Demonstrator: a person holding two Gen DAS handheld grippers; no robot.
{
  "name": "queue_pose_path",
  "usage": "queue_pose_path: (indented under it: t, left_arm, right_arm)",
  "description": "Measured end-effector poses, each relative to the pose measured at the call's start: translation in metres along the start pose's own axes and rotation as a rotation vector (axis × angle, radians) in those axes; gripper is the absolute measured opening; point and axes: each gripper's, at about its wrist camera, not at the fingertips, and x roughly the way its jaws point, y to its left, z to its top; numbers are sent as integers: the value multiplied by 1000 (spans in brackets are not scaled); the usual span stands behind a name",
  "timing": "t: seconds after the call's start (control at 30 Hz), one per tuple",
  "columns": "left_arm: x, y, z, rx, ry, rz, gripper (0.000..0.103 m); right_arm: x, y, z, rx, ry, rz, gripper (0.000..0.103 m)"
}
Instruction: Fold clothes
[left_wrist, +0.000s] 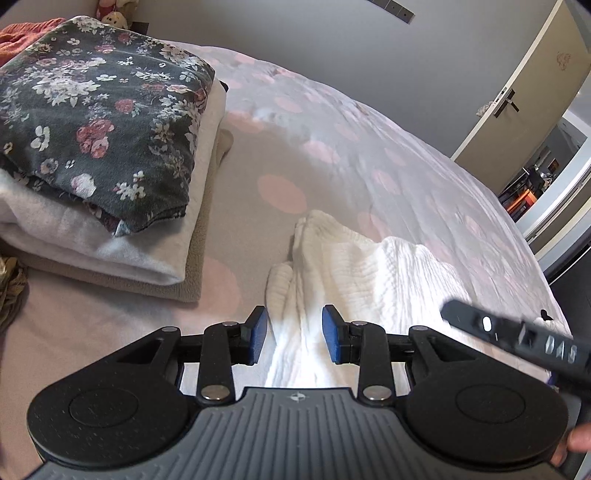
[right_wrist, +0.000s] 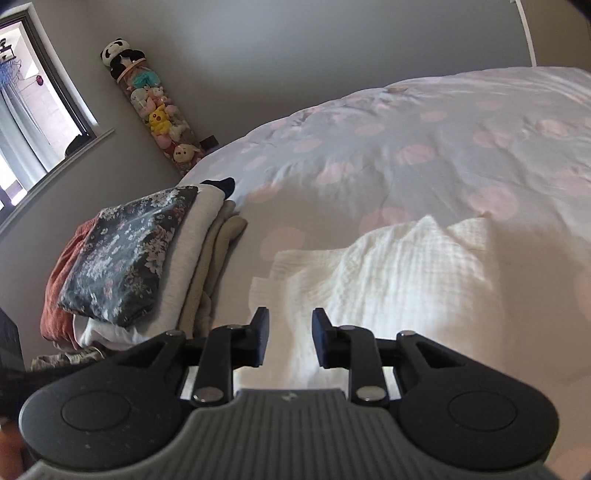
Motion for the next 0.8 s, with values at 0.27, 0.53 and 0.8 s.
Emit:
queue_pose_path:
  t: [0.27, 0.53, 0.8]
  left_arm:
    - [-14, -10, -33, -12, 96, -11, 42]
    - [-25, -16, -77, -52, 191, -2, 46]
    - [-15, -26, -90, -44, 290, 16, 45]
  right_arm:
    - [-70, -30, -74, -52, -21, -73, 31]
    - [-130, -39, -122, -230, -93, -144, 49]
    - [-130, -54, -137, -180, -40, -171, 51]
